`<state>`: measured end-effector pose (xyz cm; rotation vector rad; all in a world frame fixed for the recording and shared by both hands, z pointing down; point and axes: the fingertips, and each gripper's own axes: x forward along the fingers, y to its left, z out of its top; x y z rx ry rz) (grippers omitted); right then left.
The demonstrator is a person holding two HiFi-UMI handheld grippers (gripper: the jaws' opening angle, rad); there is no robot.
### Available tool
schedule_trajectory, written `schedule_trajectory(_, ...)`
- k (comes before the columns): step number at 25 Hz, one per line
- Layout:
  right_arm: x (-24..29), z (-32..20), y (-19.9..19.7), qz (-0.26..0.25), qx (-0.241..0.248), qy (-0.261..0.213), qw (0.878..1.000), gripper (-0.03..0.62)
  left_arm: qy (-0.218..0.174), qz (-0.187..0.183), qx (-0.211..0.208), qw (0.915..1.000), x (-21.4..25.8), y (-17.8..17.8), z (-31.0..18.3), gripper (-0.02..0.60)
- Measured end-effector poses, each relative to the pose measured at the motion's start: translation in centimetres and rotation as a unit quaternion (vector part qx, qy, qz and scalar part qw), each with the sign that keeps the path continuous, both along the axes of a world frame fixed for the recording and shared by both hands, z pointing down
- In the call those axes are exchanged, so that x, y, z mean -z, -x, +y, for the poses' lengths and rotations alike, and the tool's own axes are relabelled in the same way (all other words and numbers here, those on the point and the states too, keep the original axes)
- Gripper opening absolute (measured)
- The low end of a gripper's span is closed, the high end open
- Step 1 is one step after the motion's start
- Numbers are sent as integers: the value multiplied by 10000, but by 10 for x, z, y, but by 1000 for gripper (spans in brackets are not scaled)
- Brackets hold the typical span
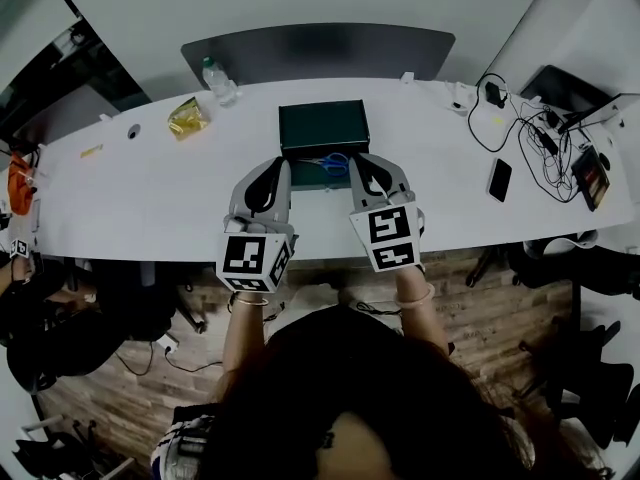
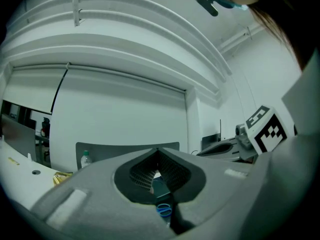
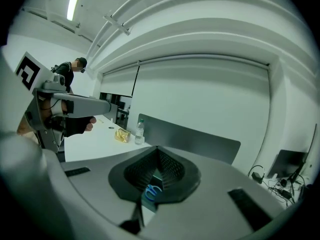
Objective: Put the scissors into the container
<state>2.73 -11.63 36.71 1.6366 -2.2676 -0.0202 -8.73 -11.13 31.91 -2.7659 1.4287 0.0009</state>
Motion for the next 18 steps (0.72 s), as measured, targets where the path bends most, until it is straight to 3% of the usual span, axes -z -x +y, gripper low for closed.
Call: schedule_trajectory(18, 25, 87, -6, -112, 441, -257, 9986, 8, -104, -162, 115, 9997, 8, -27, 88, 12)
